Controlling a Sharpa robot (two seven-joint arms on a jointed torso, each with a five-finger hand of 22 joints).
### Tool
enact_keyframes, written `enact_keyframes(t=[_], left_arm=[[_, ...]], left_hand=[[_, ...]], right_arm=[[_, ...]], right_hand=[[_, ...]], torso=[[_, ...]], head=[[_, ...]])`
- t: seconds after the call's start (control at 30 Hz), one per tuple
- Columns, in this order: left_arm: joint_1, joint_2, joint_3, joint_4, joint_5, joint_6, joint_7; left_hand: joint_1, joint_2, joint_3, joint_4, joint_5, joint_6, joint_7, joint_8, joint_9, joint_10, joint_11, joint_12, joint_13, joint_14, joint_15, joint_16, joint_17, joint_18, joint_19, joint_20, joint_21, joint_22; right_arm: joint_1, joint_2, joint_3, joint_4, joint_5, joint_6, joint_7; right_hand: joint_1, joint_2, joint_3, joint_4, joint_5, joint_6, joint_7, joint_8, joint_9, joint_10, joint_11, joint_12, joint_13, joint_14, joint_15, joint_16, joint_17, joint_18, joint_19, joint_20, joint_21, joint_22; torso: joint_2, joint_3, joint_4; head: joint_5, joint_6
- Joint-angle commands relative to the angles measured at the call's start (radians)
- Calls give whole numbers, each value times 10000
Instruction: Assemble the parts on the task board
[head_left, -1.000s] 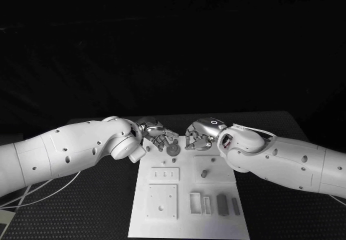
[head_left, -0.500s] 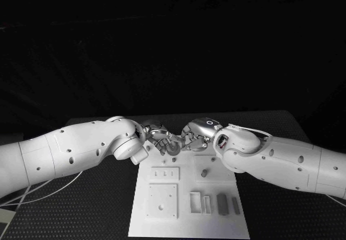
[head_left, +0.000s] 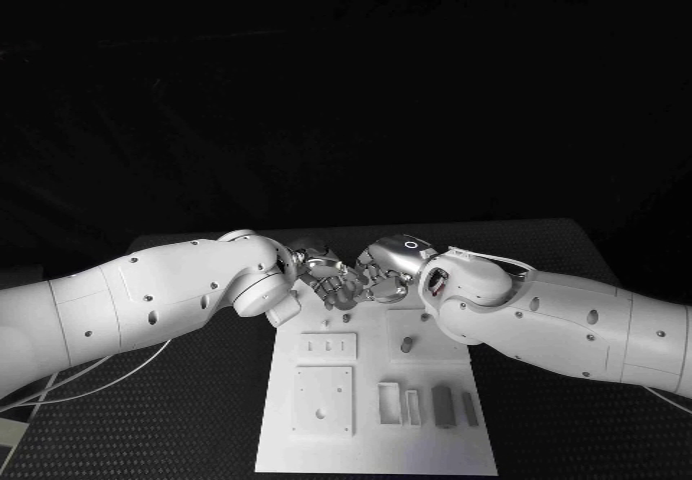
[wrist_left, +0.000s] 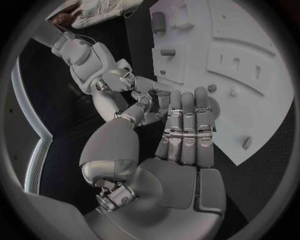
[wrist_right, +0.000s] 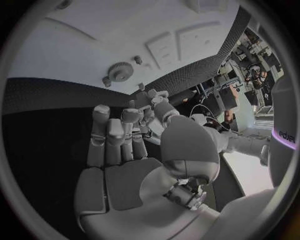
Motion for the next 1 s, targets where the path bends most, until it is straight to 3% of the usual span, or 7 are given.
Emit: enact_keyframes(t=[0.03, 0.57, 1.0], left_arm=[[19, 36, 6, 9, 155, 108, 142], [21, 17, 5, 44, 161, 303, 24], [21, 101, 4, 24, 169, 381, -4]], left_hand=[[-4, 115, 12, -20, -40, 51, -21, -39, -6, -63, 16, 50, 33, -65, 17, 66, 6, 182, -51, -42, 40, 16], [205, 419, 6, -352, -41, 251, -89, 38, 39, -47, -42, 133, 348, -6, -15, 195, -9, 183, 9, -65, 66, 151], [96, 462, -48, -355, -42, 292, -104, 43, 45, -42, -56, 145, 447, 9, -26, 234, -20, 180, 33, -75, 67, 191]], right_arm=[[0, 61, 5, 3, -133, 158, 28], [-1, 122, 6, 50, -136, 75, 62], [-2, 201, 13, 91, -145, 61, 75]], right_hand=[[35, 98, 25, 26, 46, 439, 211, 50, 28, 27, -67, 43, -8, 26, -64, 49, 14, 117, 68, 19, 62, 166], [21, 94, 31, 28, 45, 441, 211, 43, 27, 28, -68, 43, -12, 29, -67, 47, 13, 117, 74, 16, 63, 165], [21, 93, 43, 22, 46, 448, 208, 39, 27, 30, -71, 43, -15, 34, -72, 48, 13, 117, 81, 10, 65, 164]], torso=[[-9, 1, 9], [3, 9, 20], [-12, 3, 20]], head=[[-8, 6], [-9, -29], [30, -21]])
